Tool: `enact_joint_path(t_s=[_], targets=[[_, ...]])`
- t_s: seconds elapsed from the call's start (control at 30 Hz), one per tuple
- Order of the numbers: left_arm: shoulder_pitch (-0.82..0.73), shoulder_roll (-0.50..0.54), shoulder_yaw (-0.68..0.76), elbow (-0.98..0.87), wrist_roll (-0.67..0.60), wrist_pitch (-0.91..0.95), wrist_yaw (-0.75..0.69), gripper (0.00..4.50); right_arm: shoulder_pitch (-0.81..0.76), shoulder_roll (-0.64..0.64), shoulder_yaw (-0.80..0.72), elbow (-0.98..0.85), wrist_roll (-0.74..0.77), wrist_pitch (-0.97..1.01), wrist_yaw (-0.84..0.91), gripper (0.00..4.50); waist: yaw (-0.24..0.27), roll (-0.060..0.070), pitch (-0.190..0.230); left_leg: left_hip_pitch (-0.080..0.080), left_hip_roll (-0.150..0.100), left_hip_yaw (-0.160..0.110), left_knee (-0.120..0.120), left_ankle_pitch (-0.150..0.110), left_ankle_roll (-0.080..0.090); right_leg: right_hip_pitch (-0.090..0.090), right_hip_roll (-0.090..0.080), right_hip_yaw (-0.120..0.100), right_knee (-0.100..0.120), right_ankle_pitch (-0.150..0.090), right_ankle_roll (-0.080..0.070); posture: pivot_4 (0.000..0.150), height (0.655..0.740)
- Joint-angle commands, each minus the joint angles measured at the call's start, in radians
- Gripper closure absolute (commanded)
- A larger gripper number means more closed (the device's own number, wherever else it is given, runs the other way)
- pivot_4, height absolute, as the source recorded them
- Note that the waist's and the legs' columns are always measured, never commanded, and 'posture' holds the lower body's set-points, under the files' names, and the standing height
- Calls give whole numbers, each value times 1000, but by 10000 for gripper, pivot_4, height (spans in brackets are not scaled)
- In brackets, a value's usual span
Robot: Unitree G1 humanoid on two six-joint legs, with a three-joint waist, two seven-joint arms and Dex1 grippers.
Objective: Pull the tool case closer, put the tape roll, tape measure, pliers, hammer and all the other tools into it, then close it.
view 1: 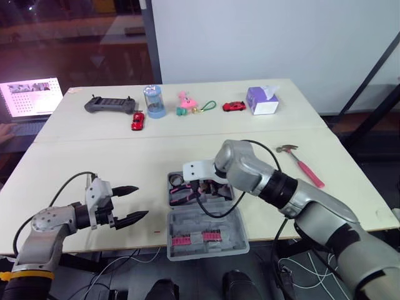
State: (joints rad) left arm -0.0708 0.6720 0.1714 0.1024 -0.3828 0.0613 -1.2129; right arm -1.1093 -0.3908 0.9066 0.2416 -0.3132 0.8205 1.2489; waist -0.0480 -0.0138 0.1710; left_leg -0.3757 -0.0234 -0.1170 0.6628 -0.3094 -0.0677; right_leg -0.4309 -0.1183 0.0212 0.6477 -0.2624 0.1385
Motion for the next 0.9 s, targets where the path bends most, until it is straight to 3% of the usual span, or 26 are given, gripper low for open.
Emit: enact_joint_path(t_s=[0.03, 0.3, 0.37, 0.4, 0.5, 0.57, 0.83, 0.9], targets=[[11, 18, 13, -35, -16, 0, 6, 0, -9, 24, -21, 3, -14, -15, -13, 35112, -2, 0, 0, 0, 0, 0, 0, 0, 0, 0, 0, 0, 0, 0, 0, 1500, 7400], [14, 22, 12, -36, -18, 2, 11, 0, 7, 24, -16, 21, -25, -24, -14, 35112, -16, 0, 0, 0, 0, 0, -1, 0, 0, 0, 0, 0, 0, 0, 0, 1500, 7400], [14, 23, 12, -36, -18, 2, 12, 0, 10, 24, -17, 27, -29, -29, -17, 25035, -17, 0, 0, 0, 0, 0, -1, 0, 0, 0, 0, 0, 0, 0, 0, 1500, 7400], [14, 24, 12, -36, -19, 3, 12, 0, 12, 24, -18, 29, -31, -31, -17, 22315, -17, 0, 0, 0, 0, 0, -1, 0, 0, 0, 0, 0, 0, 0, 0, 1500, 7400], [17, 24, 11, -42, -20, 6, 14, 0, 18, 26, -29, 32, -32, -30, -24, 7704, -18, 0, 0, 0, 0, 0, -1, 0, 0, 0, 0, 0, 0, 0, 0, 1500, 7400], [16, 24, 10, -40, -20, 7, 14, 0, 15, 33, -48, 34, -26, -24, -30, 397, -20, 0, 0, 0, 0, 0, -1, 0, 0, 0, 0, 0, 0, 0, 0, 1500, 7400], [8, 23, 5, -34, -15, 8, 15, 0, 7, 39, -210, -70, 57, 83, -28, 397, -19, 0, 0, 0, 0, -1, -1, 0, 0, 0, 0, 0, 0, 0, 0, 1500, 7400], [7, 25, 5, -32, -15, 9, 14, 0, 30, 42, -238, -110, 78, 111, -42, 5593, -19, 0, 0, 0, 0, -1, -1, 0, 0, 0, 0, 0, 0, 0, 0, 1500, 7400]])
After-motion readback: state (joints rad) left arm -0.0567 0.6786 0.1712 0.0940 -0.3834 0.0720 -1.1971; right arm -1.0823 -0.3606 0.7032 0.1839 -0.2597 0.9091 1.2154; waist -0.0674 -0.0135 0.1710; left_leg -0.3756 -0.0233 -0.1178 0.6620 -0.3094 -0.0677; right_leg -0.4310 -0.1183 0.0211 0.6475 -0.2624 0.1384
